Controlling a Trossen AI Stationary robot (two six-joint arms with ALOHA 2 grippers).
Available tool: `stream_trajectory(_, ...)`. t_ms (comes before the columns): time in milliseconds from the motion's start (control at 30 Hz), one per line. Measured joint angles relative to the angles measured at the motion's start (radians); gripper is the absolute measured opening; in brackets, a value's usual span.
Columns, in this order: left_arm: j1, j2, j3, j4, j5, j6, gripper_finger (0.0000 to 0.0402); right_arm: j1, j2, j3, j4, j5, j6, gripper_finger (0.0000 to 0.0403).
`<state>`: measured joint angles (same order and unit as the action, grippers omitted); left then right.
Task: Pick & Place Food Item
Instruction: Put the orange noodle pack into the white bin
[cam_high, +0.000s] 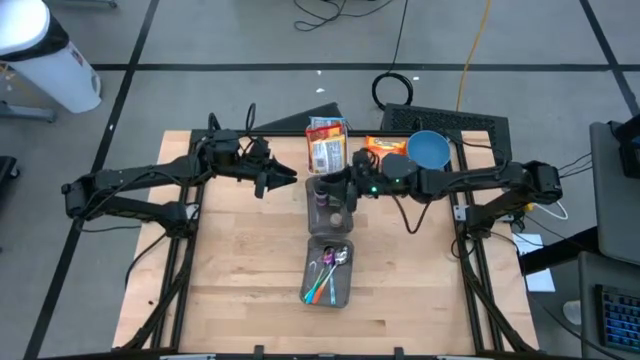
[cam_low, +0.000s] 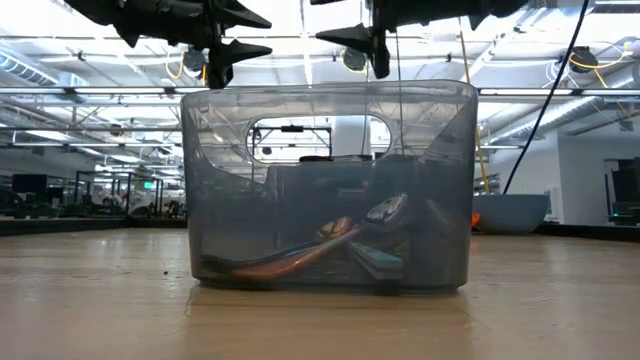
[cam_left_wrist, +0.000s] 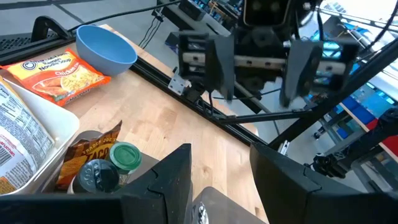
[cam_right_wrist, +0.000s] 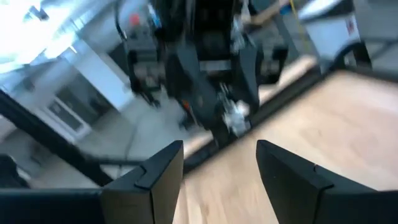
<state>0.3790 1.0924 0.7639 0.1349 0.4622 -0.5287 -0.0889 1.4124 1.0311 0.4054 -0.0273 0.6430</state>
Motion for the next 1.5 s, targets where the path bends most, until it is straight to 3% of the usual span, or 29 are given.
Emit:
stream_trajectory(100,0.0,0.0,0.0,0.0,0.0,0.0,0.017,-0.022,0.0,-0.028,0.1,-0.04,0.028,0.0196)
stream_trajectory(200,0.0,0.0,0.0,0.0,0.0,0.0,0.017,-0.054,-0.006,-0.031,0.158,-0.209,0.015,0.0191)
stream_trajectory(267,0.0,0.0,0.0,0.0,0.0,0.0,0.017,-0.074,-0.04,-0.032,0.146,-0.321,-0.003,0.0186)
stream_trajectory(367,0.0,0.0,0.0,0.0,0.0,0.0,0.017,-0.091,-0.115,-0.031,0.063,-0.367,-0.056,0.0177)
stream_trajectory(533,0.0,0.0,0.0,0.0,-0.001,0.0,0.017,-0.111,-0.271,-0.031,-0.189,-0.322,-0.264,0.0159)
stream_trajectory(733,0.0,0.0,0.0,0.0,-0.001,0.0,0.017,-0.114,-0.416,-0.031,-0.471,-0.149,-0.46,0.0147)
stream_trajectory(867,0.0,0.0,0.0,0.0,-0.001,0.0,0.017,-0.114,-0.464,-0.031,-0.583,-0.076,-0.473,0.0147)
stream_trajectory(1233,0.0,0.0,0.0,0.0,-0.002,-0.001,0.017,-0.113,-0.486,-0.031,-0.8,-0.074,-0.403,0.0152)
stream_trajectory(1367,-0.001,0.0,0.0,0.012,-0.082,0.002,0.017,-0.113,-0.487,-0.031,-0.807,-0.067,-0.396,0.0153)
stream_trajectory(1500,0.0,0.0,0.0,0.049,-0.124,-0.103,0.017,-0.113,-0.487,-0.031,-0.806,0.018,-0.389,0.0151)
